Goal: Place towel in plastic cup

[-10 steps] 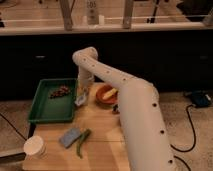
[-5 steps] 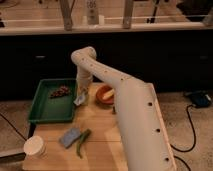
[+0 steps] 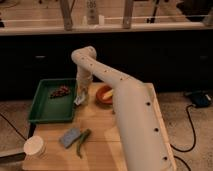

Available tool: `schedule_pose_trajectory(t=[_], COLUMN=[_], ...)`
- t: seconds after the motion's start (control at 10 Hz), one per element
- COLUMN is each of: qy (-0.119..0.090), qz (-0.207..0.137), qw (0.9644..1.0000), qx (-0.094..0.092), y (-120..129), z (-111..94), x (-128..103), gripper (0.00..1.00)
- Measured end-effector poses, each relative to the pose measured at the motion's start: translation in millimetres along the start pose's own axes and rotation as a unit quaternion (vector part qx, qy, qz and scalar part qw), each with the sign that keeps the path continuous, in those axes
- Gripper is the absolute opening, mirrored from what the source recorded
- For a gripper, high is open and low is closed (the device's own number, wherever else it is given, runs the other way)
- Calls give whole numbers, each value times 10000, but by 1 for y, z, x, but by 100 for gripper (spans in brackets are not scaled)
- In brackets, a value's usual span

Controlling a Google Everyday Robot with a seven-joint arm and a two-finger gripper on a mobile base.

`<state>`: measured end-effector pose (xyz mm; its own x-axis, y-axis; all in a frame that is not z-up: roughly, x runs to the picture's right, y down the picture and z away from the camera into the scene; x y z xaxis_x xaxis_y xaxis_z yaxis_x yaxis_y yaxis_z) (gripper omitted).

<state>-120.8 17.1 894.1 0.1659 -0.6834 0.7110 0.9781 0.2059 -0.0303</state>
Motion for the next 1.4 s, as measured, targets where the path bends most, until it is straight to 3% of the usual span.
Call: schedule_pose_trajectory(t=[0.3, 0.5, 1.4], qy=[-33, -48, -129], qz=[-9, -5, -21], qw=[10000, 10000, 9999], qx=[8, 4, -25], y=[-1, 0, 2], z=[0, 0, 3], x=[1, 2, 0], gripper=[65, 79, 80])
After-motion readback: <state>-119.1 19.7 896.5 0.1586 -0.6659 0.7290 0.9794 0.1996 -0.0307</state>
